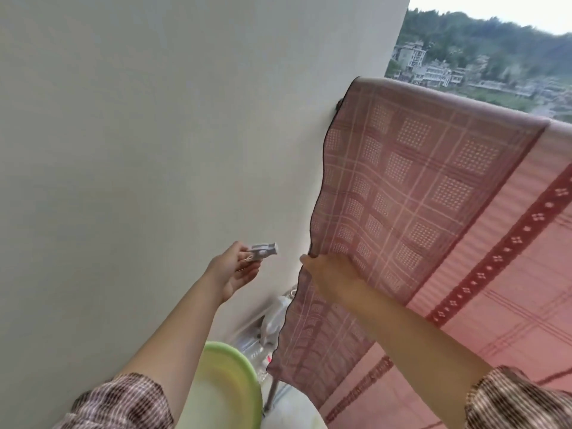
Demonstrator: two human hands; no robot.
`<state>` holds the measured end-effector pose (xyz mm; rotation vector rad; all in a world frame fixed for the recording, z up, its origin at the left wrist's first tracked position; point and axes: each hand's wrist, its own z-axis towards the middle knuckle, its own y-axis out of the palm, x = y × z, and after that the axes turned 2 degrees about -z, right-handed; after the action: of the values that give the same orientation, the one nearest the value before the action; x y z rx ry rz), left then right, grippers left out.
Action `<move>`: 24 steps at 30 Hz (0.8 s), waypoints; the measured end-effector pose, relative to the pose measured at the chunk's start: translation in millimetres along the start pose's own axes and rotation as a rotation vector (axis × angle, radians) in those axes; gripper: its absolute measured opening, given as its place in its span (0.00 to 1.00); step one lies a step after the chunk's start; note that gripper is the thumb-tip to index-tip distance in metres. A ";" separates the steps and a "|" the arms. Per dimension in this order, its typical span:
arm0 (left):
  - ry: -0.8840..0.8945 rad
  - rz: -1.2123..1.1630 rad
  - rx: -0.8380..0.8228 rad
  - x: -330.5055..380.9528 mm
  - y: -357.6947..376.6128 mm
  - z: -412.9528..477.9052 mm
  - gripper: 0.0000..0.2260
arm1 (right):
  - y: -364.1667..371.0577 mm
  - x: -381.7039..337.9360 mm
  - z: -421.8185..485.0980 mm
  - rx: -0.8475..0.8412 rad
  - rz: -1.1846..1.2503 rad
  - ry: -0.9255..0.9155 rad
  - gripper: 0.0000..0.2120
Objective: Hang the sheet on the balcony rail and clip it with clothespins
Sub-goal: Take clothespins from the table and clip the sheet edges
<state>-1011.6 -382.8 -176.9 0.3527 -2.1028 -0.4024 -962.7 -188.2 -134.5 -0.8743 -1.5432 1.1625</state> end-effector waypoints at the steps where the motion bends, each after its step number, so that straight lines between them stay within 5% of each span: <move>1: -0.019 0.004 -0.010 1.5 -0.9 9.2 0.09 | 1.5 -2.0 2.5 -0.005 -0.028 -0.003 0.17; 5: -0.076 0.002 -0.057 3.4 -1.7 37.1 0.08 | 13.9 -5.5 13.3 -0.048 0.022 -0.044 0.10; 10: -0.090 -0.006 -0.111 8.1 3.6 56.8 0.10 | 22.5 -6.4 20.9 -0.118 0.199 0.022 0.16; 24: -0.130 0.016 -0.177 -7.4 3.9 90.3 0.06 | 15.1 -32.7 19.6 -0.272 0.092 0.031 0.15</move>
<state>-1084.7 -363.0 -227.0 0.2104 -2.1752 -0.6115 -973.2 -219.2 -159.2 -1.1483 -1.6752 1.0112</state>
